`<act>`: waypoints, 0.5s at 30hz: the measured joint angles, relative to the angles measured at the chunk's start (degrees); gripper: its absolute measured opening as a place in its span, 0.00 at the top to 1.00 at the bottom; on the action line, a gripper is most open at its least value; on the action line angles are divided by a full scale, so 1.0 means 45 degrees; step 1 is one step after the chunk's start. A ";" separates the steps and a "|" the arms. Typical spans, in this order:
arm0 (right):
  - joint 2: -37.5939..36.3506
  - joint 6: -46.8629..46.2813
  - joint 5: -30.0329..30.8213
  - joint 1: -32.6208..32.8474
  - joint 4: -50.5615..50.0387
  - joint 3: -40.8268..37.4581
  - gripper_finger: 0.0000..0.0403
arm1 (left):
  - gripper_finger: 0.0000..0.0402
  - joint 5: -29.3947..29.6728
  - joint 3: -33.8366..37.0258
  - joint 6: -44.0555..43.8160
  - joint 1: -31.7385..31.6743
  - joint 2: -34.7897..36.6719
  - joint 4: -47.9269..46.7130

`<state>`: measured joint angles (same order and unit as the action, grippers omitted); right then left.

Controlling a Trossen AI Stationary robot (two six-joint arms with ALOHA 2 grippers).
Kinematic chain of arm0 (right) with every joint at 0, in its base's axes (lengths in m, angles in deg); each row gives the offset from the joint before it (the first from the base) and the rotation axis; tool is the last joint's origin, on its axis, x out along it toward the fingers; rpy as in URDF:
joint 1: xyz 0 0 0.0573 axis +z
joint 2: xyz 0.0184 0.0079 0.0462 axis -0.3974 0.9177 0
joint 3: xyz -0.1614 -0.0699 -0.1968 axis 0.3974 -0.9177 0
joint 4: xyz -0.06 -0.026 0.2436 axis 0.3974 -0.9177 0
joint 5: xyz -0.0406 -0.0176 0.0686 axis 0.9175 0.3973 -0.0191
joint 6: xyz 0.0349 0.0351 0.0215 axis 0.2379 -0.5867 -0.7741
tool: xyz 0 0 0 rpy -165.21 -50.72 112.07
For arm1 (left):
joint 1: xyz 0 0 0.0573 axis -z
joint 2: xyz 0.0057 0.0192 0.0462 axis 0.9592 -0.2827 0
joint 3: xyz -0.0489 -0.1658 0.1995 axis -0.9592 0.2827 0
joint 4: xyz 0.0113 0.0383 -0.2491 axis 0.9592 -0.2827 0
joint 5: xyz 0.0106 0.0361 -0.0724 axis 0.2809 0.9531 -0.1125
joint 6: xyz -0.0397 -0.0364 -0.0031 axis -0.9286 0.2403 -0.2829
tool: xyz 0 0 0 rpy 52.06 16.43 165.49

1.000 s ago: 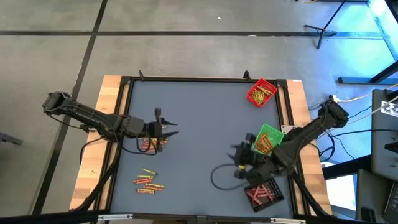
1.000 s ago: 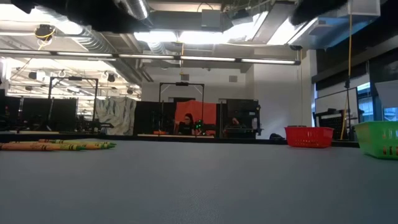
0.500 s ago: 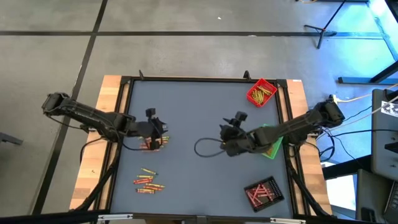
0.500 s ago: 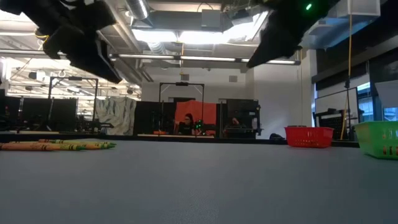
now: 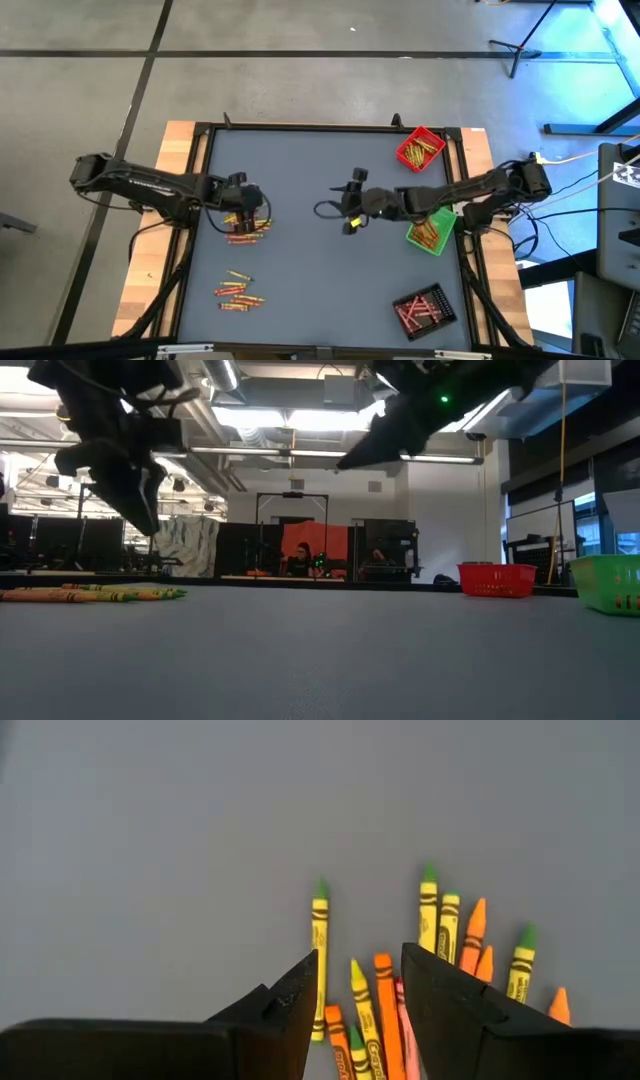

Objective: Sort crayons
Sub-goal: Put the green crayon into the red bin

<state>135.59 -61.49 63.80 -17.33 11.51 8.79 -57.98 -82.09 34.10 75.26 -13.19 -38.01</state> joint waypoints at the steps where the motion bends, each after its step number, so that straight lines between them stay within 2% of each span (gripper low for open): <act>1: 0.0000 0.0002 -0.0356 -0.0184 0.0218 0.0001 0.61 | 0.68 -0.0148 0.0000 0.0010 -0.0111 -0.0073 -0.0022; 9: 0.0000 -0.0843 -0.3390 -0.0888 0.1061 0.0001 0.61 | 0.68 -0.1374 0.0000 0.0015 -0.1011 -0.0620 -0.0408; 15: 0.0321 -0.1300 -0.3701 -0.0845 0.1149 0.0006 0.61 | 0.68 -0.1620 0.0000 0.0010 -0.1158 -0.0758 -0.0337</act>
<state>137.03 -67.34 47.14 -21.13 16.68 8.81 -65.28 -82.09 34.15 70.05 -16.60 -39.53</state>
